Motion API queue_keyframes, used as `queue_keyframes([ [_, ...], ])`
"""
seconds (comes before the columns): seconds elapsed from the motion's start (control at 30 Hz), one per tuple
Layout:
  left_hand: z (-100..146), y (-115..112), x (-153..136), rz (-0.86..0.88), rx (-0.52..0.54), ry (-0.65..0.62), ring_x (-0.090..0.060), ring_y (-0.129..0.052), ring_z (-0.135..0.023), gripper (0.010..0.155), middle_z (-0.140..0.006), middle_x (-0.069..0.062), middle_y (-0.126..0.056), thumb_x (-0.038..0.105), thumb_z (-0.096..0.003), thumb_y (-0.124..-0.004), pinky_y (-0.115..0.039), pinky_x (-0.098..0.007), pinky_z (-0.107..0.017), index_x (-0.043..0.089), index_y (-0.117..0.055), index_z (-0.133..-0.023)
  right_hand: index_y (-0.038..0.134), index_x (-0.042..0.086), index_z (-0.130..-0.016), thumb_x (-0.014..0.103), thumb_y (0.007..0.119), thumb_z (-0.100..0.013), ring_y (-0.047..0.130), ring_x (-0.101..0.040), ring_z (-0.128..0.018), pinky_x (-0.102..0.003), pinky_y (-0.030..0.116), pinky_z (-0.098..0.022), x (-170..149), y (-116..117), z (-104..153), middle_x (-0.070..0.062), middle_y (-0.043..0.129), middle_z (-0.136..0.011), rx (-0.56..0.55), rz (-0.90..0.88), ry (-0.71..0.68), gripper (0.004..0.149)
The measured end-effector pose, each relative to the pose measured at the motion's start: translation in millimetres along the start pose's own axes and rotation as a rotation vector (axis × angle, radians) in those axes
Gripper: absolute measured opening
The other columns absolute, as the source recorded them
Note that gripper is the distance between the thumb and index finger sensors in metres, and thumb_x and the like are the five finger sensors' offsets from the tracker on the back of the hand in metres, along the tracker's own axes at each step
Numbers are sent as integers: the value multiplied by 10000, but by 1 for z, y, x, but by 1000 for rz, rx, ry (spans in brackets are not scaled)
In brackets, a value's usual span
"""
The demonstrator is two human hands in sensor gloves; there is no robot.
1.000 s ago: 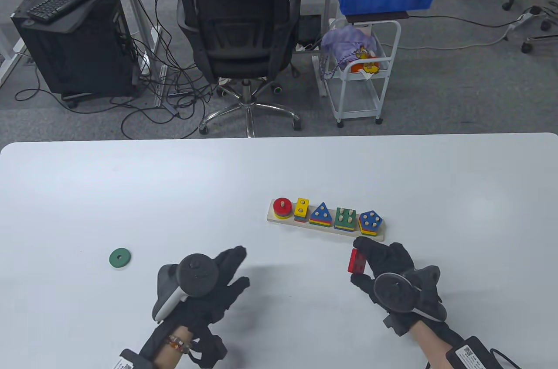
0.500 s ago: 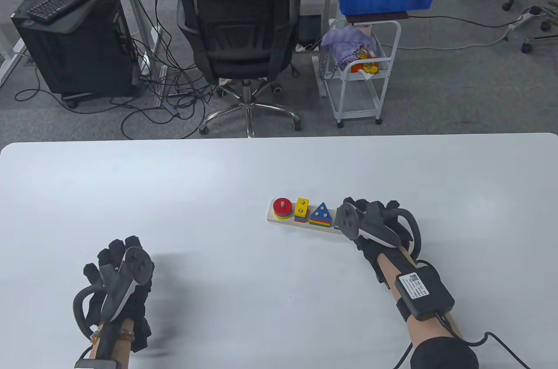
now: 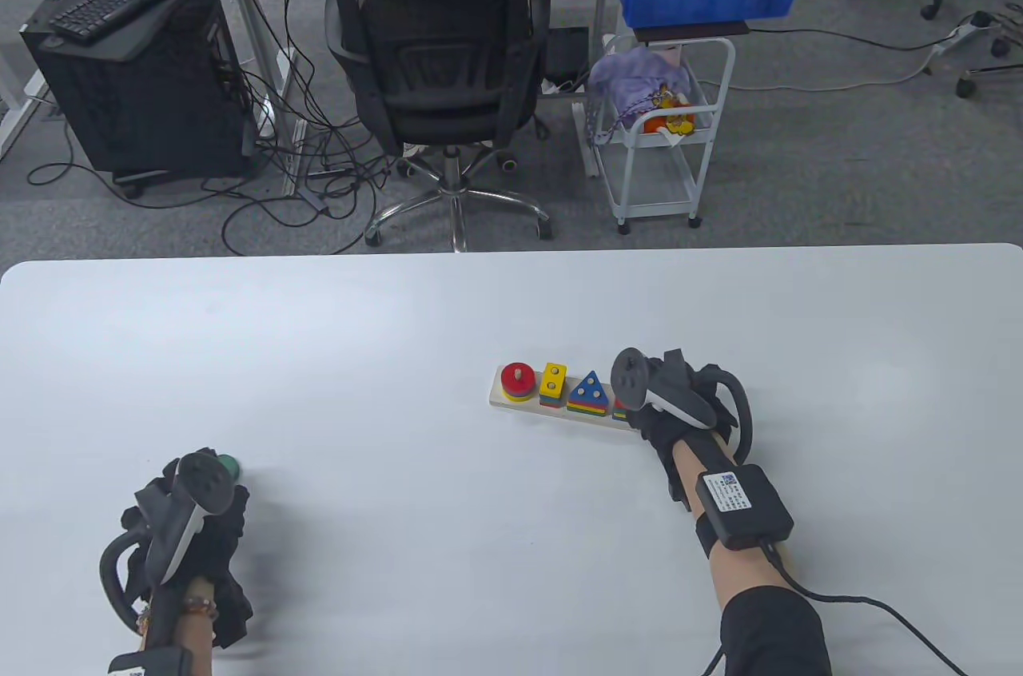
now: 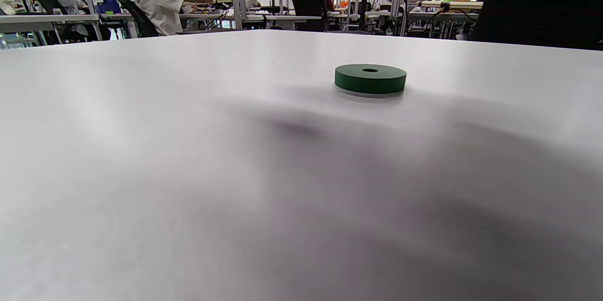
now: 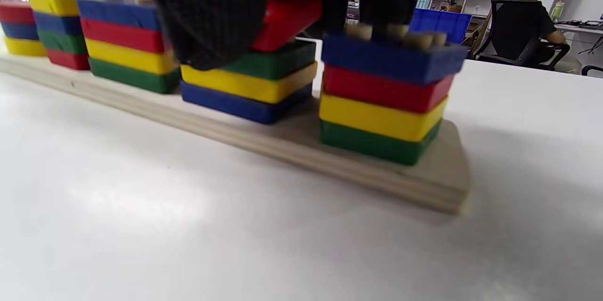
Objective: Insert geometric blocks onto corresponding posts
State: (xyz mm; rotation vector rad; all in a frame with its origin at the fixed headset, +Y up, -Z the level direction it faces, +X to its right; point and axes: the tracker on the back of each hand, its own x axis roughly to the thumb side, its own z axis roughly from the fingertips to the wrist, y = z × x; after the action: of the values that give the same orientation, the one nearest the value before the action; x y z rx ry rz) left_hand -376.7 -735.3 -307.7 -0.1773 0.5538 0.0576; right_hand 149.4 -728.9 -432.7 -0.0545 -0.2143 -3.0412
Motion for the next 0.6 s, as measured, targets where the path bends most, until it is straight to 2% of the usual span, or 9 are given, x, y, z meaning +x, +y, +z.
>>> queue_keyframes([
  [0.1, -3, -2, -4, 17, -17, 6, -246, -493, -1202, 701, -1267, 57, -428, 582, -509, -673, -408, -594, -848, 409, -407, -1133, 463, 243, -1062, 409, 815, -449, 606, -400, -1028, -734, 473, -701, -2, 2, 3, -98, 562, -1119, -16, -16, -6, 726],
  [0.27, -9, -3, -12, 11, -64, 59, -258, -520, -1195, 757, -1270, 63, -434, 576, -490, -746, -449, -594, -837, 406, -392, -1137, 395, 262, -1070, 438, 790, -462, 504, -398, -1065, -720, 462, -711, -11, -8, 26, -75, 443, -1151, -123, -74, -47, 746],
  [0.4, -13, -5, -17, 2, -87, 74, -259, -541, -1188, 794, -1266, 64, -445, 555, -471, -801, -470, -594, -831, 395, -397, -1136, 429, 248, -1070, 444, 782, -466, 538, -410, -1050, -727, 483, -695, -19, -13, 56, -95, 473, -1144, -139, -95, -110, 726],
  [0.6, -17, -7, -12, 14, -104, 68, -257, -546, -1186, 784, -1266, 60, -444, 556, -479, -788, -473, -587, -832, 390, -397, -1137, 442, 235, -1070, 453, 774, -469, 567, -420, -1034, -727, 511, -676, -20, -11, 109, -114, 482, -1138, -181, -157, -206, 720],
])
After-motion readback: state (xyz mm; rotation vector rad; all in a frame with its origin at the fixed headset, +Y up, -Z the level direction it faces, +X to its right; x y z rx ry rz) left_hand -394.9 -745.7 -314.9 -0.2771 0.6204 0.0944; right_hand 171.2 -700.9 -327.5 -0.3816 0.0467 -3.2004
